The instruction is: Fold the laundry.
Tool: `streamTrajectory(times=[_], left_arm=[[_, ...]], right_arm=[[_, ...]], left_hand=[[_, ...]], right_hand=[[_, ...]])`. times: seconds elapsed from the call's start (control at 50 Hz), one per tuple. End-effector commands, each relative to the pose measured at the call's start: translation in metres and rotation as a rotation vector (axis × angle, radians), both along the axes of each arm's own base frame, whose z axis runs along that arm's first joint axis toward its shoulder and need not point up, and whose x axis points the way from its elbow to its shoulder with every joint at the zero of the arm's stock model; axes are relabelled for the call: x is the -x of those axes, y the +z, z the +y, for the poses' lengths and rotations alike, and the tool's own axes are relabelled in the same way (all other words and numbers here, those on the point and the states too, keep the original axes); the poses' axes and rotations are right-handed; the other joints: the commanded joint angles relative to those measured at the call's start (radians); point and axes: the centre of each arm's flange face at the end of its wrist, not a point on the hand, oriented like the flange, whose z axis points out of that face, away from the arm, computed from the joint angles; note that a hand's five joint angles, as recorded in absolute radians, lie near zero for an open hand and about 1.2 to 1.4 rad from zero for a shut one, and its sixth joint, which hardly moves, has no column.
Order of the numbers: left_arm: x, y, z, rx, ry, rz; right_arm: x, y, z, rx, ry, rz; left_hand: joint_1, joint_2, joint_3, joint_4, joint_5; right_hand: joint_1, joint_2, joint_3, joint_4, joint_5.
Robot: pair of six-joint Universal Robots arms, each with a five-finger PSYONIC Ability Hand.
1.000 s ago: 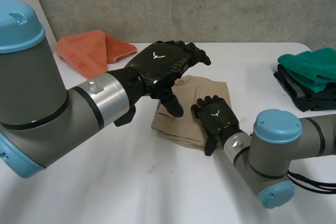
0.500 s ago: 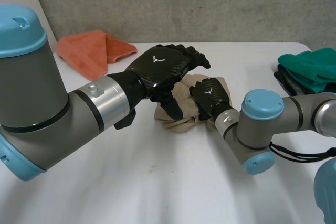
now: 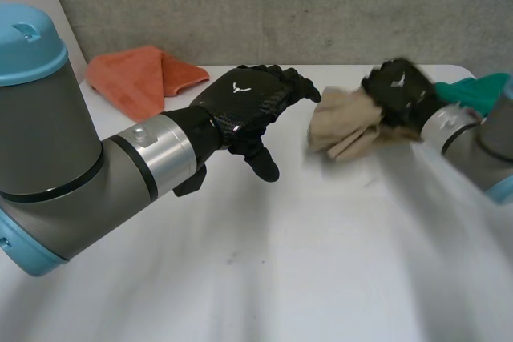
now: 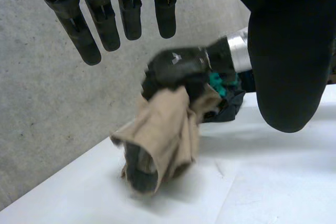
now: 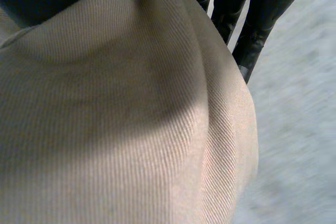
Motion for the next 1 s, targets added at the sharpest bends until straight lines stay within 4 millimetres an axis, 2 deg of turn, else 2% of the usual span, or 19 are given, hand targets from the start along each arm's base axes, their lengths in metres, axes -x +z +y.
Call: streamTrajectory(times=[0.02,0.04,0.06,0.1,0.12,0.18,0.2,0.26,0.34,0.36,0.42,0.44,0.5,0.52,0.6,0.68,0.86,0.94,1.0], left_arm=[[0.0,0.0,0.001,-0.001,0.0,0.001],[0.0,0.0,0.001,-0.001,0.0,0.001],[0.0,0.0,0.001,-0.001,0.0,0.001],[0.0,0.001,0.001,0.0,0.0,0.002],[0.0,0.0,0.001,0.0,0.0,0.001],[0.0,0.001,0.001,0.003,0.002,0.002],[0.0,0.002,0.001,0.004,0.002,0.003],[0.001,0.002,0.002,0.005,0.0,0.004],[0.001,0.002,0.002,0.004,0.0,0.004],[0.001,0.002,0.002,0.004,0.001,0.006],[0.002,0.001,0.003,-0.004,-0.001,0.006],[0.002,0.001,0.003,-0.005,-0.002,0.006],[0.002,0.0,0.005,-0.016,-0.004,0.009],[0.002,-0.001,0.005,-0.019,-0.004,0.008],[0.003,-0.003,0.005,-0.033,-0.003,0.01],[0.003,-0.003,0.005,-0.037,-0.002,0.011],[0.006,0.002,0.008,-0.023,-0.015,0.02],[0.006,0.004,0.007,-0.017,-0.007,0.024],[0.007,0.005,0.007,-0.014,-0.006,0.027]], right_arm=[[0.049,0.072,-0.059,0.216,-0.001,-0.228],[0.059,0.079,-0.066,0.235,-0.003,-0.258],[0.078,0.093,-0.077,0.261,-0.006,-0.313],[0.095,0.102,-0.087,0.28,-0.007,-0.359],[0.112,0.107,-0.095,0.291,-0.003,-0.392],[0.134,0.111,-0.106,0.296,0.002,-0.424],[0.148,0.109,-0.112,0.296,0.004,-0.425],[0.165,0.096,-0.121,0.279,0.011,-0.404],[0.188,0.066,-0.131,0.232,0.029,-0.355],[0.198,0.052,-0.133,0.208,0.032,-0.338],[0.211,0.03,-0.136,0.171,0.035,-0.317],[0.219,0.014,-0.136,0.147,0.037,-0.305],[0.229,-0.009,-0.137,0.115,0.041,-0.287],[0.234,-0.023,-0.137,0.097,0.044,-0.276],[0.253,-0.048,-0.135,0.062,0.033,-0.254],[0.26,-0.058,-0.132,0.049,0.034,-0.239],[0.263,-0.059,-0.131,0.078,0.056,-0.203],[0.269,-0.048,-0.131,0.091,0.027,-0.216],[0.263,-0.033,-0.13,0.113,0.03,-0.217]], left_hand=[[-0.04,-0.012,-0.011,-0.01,0.005],[-0.04,-0.012,-0.011,-0.01,0.005],[-0.04,-0.012,-0.011,-0.01,0.005],[-0.04,-0.012,-0.011,-0.01,0.005],[-0.04,-0.012,-0.011,-0.01,0.005],[-0.04,-0.012,-0.011,-0.01,0.005],[-0.04,-0.012,-0.011,-0.01,0.005],[-0.04,-0.012,-0.011,-0.01,0.005],[-0.04,-0.012,-0.011,-0.01,0.005],[-0.04,-0.012,-0.011,-0.01,0.005],[-0.04,-0.012,-0.011,-0.01,0.005],[-0.04,-0.012,-0.011,-0.01,0.005],[-0.04,-0.012,-0.011,-0.01,0.005],[-0.04,-0.012,-0.011,-0.01,0.005],[-0.037,-0.009,-0.008,-0.007,0.008],[-0.037,-0.009,-0.008,-0.007,0.008],[-0.037,-0.009,-0.008,-0.007,0.008],[-0.037,-0.009,-0.008,-0.007,0.008],[-0.037,-0.009,-0.008,-0.007,0.008]], right_hand=[[0.512,0.234,0.271,0.238,0.363],[0.512,0.234,0.271,0.238,0.363],[0.512,0.234,0.271,0.238,0.363],[0.512,0.234,0.271,0.238,0.363],[0.512,0.234,0.271,0.238,0.363],[0.512,0.234,0.271,0.238,0.363],[0.512,0.234,0.271,0.238,0.363],[0.512,0.234,0.271,0.238,0.363],[0.512,0.234,0.271,0.238,0.363],[0.512,0.234,0.271,0.238,0.363],[0.512,0.234,0.271,0.238,0.363],[0.512,0.234,0.271,0.238,0.363],[0.512,0.234,0.271,0.238,0.363],[0.512,0.234,0.271,0.238,0.363],[0.512,0.234,0.271,0.238,0.363],[0.512,0.234,0.271,0.238,0.363],[0.512,0.234,0.271,0.238,0.363],[0.512,0.234,0.271,0.238,0.363],[0.512,0.234,0.271,0.238,0.363]])
